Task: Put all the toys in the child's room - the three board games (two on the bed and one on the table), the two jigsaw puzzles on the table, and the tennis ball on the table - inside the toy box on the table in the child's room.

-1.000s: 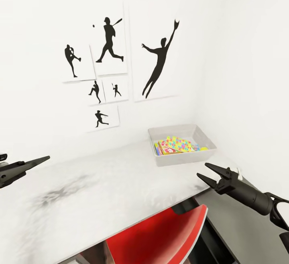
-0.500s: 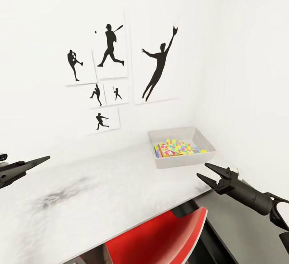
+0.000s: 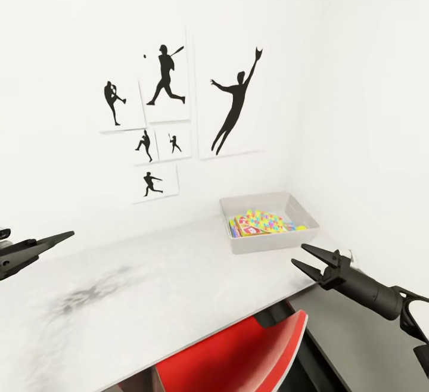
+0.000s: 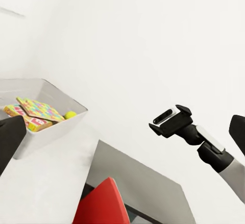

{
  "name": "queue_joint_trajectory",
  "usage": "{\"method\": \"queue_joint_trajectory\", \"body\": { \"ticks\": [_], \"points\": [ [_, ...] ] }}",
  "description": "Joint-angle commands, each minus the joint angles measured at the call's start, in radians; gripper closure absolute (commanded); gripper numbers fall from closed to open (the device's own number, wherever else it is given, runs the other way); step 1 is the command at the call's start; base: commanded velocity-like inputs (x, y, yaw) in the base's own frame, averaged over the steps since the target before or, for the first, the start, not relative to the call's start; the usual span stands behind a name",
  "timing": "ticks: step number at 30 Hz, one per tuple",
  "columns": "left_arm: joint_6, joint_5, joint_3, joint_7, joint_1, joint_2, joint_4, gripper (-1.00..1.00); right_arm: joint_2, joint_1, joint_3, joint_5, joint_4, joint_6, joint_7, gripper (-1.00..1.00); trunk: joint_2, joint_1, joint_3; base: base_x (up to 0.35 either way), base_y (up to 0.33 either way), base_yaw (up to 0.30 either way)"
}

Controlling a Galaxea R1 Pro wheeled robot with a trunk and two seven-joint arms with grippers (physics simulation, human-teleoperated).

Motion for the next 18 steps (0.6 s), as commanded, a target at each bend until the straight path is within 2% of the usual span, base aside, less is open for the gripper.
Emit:
{"method": "queue_joint_trajectory", "body": {
  "ticks": [1,18],
  "points": [
    [0.01,-0.001,0.0,-0.004,-0.001,0.0,0.0,-1.0,0.0,-0.001,-0.001,0.009,0.0,0.003,0.009,-1.0,-0.002,0.001,0.0,0.0,0.0,0.0],
    [0.007,-0.006,0.0,-0.004,-0.001,0.0,0.003,-1.0,0.001,-0.001,-0.001,0.009,0.0,0.002,0.009,-1.0,-0.002,0.001,0.028,0.0,0.0,0.02]
  ]
}}
